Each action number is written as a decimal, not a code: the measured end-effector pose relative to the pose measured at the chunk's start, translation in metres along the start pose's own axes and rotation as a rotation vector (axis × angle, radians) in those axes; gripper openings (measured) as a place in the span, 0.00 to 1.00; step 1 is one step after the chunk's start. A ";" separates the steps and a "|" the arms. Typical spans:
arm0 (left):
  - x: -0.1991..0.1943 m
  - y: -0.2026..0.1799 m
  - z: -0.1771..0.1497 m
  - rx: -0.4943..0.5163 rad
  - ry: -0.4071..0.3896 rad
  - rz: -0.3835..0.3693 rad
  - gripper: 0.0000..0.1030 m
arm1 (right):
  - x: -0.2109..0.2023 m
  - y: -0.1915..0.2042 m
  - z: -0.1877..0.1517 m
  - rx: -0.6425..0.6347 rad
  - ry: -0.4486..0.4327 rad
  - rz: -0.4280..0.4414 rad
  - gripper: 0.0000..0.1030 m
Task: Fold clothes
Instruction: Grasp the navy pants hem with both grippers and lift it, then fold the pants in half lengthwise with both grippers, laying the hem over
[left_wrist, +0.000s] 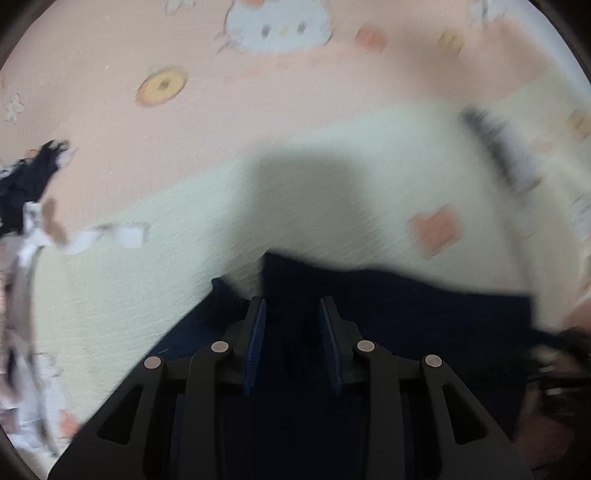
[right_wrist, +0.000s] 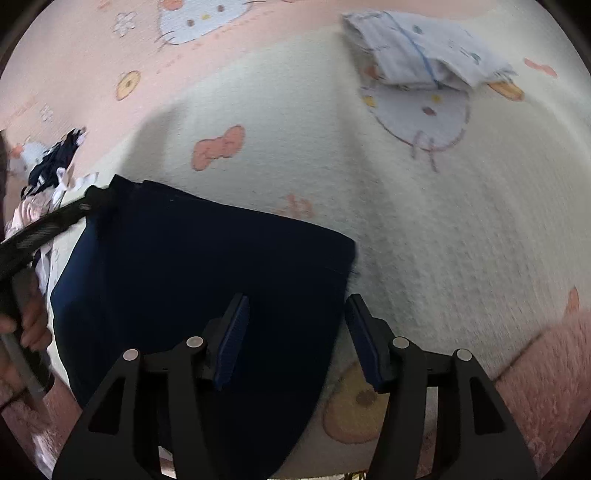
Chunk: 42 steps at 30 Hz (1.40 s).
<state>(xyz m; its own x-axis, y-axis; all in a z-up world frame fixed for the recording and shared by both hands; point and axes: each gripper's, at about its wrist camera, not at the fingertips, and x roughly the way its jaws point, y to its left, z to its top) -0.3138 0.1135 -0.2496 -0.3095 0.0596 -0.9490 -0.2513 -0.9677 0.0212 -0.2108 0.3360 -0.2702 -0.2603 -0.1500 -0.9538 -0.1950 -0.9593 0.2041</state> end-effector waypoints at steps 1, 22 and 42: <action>0.000 0.006 -0.002 -0.016 0.003 0.016 0.31 | 0.001 0.003 0.000 -0.015 -0.003 -0.006 0.52; 0.013 -0.012 0.036 -0.013 -0.091 -0.093 0.07 | -0.007 0.011 0.013 -0.029 -0.107 -0.066 0.07; -0.036 0.021 -0.115 -0.129 0.043 -0.127 0.11 | -0.015 0.086 -0.018 -0.192 -0.011 0.122 0.30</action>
<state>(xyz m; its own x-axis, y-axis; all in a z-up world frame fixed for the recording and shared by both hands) -0.2022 0.0625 -0.2515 -0.2422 0.1749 -0.9543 -0.1649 -0.9767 -0.1372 -0.2068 0.2519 -0.2424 -0.2816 -0.2658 -0.9220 0.0217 -0.9624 0.2708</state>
